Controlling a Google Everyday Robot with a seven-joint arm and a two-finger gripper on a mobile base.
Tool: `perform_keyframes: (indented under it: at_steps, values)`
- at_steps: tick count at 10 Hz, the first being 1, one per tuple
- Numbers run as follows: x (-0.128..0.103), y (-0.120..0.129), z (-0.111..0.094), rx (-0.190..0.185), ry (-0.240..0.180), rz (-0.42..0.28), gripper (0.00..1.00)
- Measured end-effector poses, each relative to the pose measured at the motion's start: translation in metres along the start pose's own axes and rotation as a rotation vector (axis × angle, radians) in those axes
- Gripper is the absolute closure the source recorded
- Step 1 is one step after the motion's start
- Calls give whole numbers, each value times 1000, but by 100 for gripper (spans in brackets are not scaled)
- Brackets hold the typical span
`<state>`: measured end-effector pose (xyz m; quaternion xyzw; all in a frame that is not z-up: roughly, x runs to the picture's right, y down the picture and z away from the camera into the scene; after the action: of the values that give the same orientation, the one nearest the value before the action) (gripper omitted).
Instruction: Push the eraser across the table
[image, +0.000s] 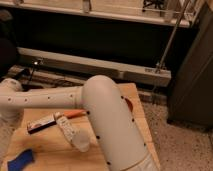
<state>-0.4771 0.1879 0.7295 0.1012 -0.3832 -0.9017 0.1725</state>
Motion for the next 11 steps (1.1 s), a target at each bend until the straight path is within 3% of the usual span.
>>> perform_keyframes:
  at_steps: [2,4,7,11]
  values:
    - [12,-2,18,-5,-11,-139,100]
    - [18,17,30,-54,-10,-229,100]
    - [6,50,42,-101,-27,-252,100]
    - [-11,64,57,-77,-45,-246,100]
